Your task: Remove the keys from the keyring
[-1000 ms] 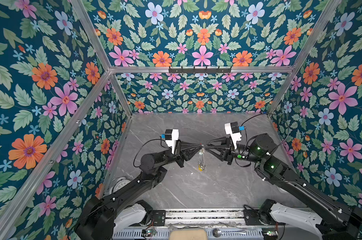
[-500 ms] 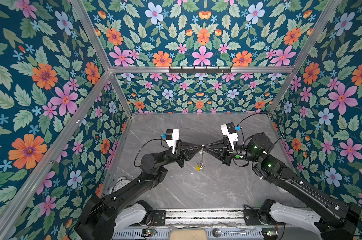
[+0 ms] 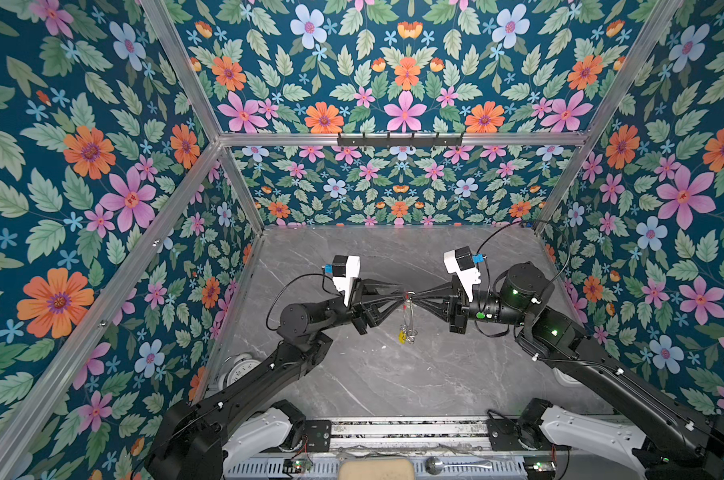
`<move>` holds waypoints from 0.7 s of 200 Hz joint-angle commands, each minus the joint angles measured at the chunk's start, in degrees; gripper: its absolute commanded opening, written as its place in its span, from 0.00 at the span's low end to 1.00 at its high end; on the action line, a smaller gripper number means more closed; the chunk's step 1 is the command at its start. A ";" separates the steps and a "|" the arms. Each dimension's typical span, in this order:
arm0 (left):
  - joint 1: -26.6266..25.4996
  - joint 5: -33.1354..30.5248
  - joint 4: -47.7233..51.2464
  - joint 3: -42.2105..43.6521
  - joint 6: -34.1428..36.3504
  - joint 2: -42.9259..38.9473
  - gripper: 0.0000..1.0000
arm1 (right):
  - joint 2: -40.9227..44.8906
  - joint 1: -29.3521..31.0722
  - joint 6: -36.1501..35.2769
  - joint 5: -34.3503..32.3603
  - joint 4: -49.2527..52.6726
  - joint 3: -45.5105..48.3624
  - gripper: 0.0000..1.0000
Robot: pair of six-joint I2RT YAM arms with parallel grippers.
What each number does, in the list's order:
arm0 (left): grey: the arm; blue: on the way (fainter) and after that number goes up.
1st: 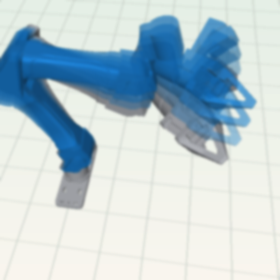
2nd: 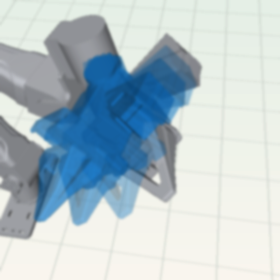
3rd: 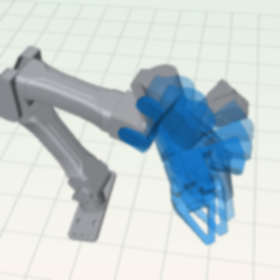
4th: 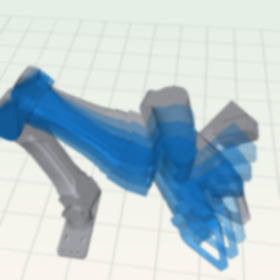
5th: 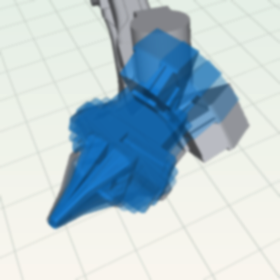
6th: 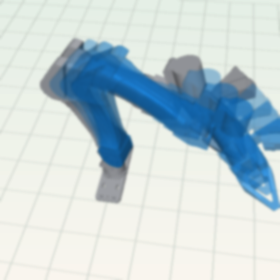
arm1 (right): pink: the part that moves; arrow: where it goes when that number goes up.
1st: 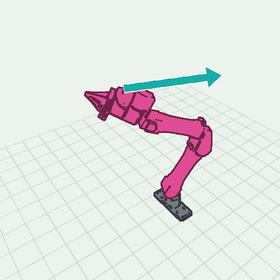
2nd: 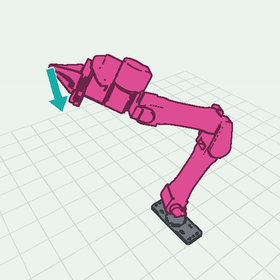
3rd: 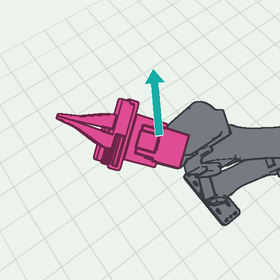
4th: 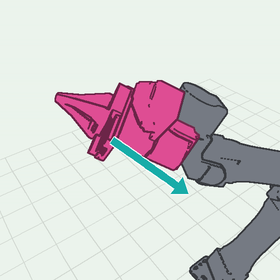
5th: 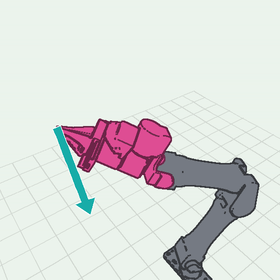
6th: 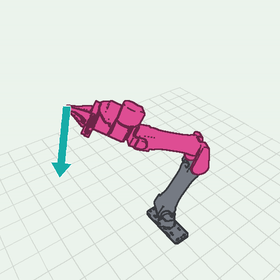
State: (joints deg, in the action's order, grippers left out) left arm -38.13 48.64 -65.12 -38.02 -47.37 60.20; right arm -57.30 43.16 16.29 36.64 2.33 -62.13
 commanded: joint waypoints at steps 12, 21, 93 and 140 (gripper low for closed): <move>0.13 4.35 19.26 -4.38 6.82 -1.44 0.35 | 0.04 0.00 -7.61 -2.05 12.13 -4.11 0.00; 0.07 5.15 24.86 -5.92 8.75 -1.75 0.35 | -0.18 0.00 -8.64 -2.22 13.92 -4.92 0.00; 0.12 9.14 52.61 -16.98 20.83 -1.08 0.34 | -1.85 0.01 -11.88 -2.98 19.38 -8.00 0.00; 0.12 10.72 60.32 -20.72 24.38 1.26 0.30 | -2.12 0.02 -12.69 -3.32 20.77 -8.83 0.00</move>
State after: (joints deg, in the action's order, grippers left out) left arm -38.06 57.08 -10.02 -57.23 -26.41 60.77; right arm -59.40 43.13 4.80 33.91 22.96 -70.43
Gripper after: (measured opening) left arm 0.326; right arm 0.052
